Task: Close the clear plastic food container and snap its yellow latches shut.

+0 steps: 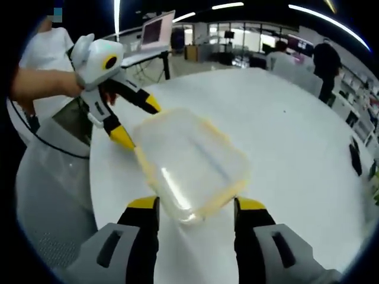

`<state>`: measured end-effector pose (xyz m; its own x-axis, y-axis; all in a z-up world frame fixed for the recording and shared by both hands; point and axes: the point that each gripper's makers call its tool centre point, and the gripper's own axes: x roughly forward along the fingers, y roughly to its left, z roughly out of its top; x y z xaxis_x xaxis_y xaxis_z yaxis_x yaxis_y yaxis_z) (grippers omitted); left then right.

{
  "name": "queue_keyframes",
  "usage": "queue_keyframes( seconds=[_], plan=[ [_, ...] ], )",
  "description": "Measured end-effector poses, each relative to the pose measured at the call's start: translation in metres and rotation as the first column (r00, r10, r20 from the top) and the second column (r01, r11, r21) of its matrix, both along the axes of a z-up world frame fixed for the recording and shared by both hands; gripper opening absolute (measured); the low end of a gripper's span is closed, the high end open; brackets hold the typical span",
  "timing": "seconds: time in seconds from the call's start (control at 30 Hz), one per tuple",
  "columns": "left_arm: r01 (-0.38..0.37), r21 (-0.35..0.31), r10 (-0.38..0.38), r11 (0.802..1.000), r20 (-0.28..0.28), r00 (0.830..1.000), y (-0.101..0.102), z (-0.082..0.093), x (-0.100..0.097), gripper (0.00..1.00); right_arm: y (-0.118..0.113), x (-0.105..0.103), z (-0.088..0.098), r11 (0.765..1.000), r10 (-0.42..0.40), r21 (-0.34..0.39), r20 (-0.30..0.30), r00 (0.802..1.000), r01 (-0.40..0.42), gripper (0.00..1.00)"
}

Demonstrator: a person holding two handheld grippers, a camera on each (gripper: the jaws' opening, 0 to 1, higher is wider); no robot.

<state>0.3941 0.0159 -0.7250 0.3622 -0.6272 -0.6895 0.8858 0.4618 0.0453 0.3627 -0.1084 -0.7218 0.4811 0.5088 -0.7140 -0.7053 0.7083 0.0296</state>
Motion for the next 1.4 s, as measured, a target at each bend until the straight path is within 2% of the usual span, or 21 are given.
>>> queue_keyframes(
  seconds=[0.87, 1.4],
  plan=[
    [0.014, 0.010, -0.014, 1.000, -0.016, 1.000, -0.012, 0.000, 0.040, 0.47, -0.014, 0.040, -0.001, 1.000, -0.012, -0.028, -0.016, 1.000, 0.012, 0.48],
    [0.006, 0.009, -0.006, 1.000, -0.028, 1.000, -0.012, 0.001, 0.035, 0.46, -0.013, 0.035, 0.001, 0.999, -0.031, -0.005, -0.020, 0.999, 0.031, 0.49]
  ],
)
